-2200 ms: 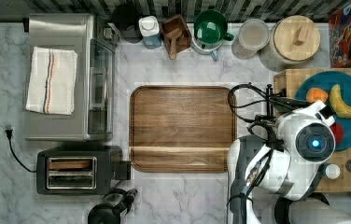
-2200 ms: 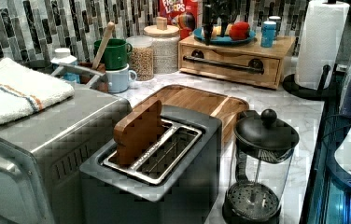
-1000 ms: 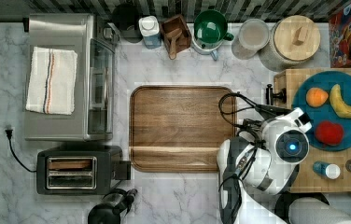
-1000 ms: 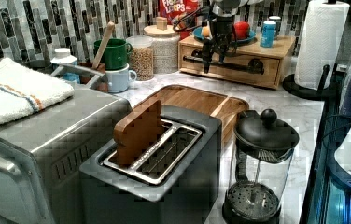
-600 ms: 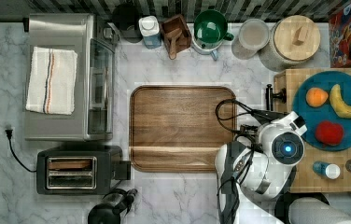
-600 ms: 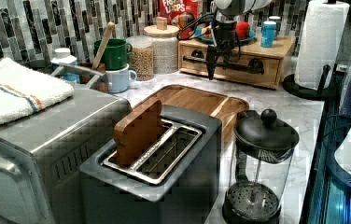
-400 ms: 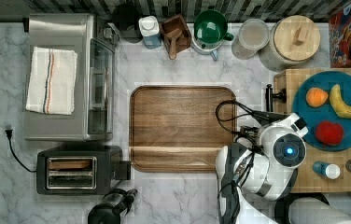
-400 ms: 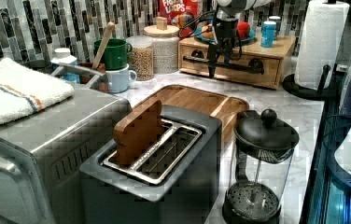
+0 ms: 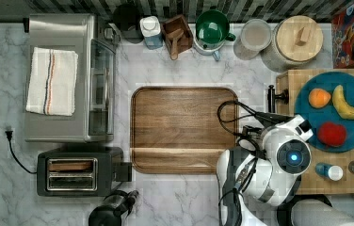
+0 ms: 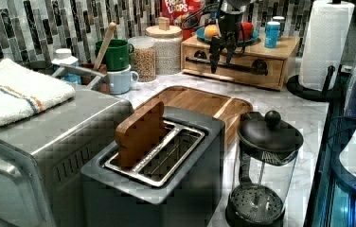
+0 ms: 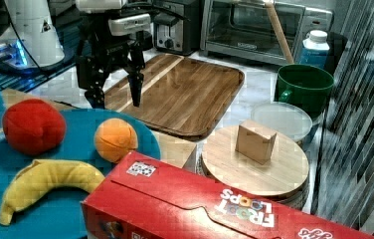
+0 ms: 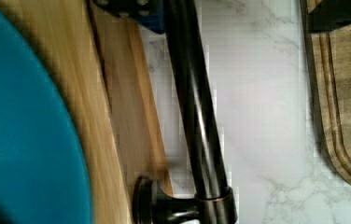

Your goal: Open the drawer.

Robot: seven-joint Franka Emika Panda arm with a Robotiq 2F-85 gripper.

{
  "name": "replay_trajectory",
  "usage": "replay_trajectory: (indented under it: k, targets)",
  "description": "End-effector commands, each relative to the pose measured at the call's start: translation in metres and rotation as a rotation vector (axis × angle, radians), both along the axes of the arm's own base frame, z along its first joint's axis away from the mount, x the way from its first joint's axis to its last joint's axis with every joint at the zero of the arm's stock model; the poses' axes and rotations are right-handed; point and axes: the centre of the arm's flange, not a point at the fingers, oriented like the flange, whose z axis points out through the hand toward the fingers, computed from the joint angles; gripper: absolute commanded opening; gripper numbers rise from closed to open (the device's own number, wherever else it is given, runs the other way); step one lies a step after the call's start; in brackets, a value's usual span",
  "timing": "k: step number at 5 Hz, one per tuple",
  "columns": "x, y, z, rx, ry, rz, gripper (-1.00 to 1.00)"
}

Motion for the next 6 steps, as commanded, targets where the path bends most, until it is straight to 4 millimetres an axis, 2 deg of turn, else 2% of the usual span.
replay_trajectory:
  k: [1,4,5,6]
  targets:
    - [0.040,0.114,-0.063,0.034,-0.036,0.219,1.00]
    - [0.008,0.218,-0.023,0.115,0.042,0.154,1.00]
    - [0.010,0.249,-0.016,0.142,0.053,0.103,1.00]
    - [0.013,0.264,-0.028,0.154,0.010,0.100,1.00]
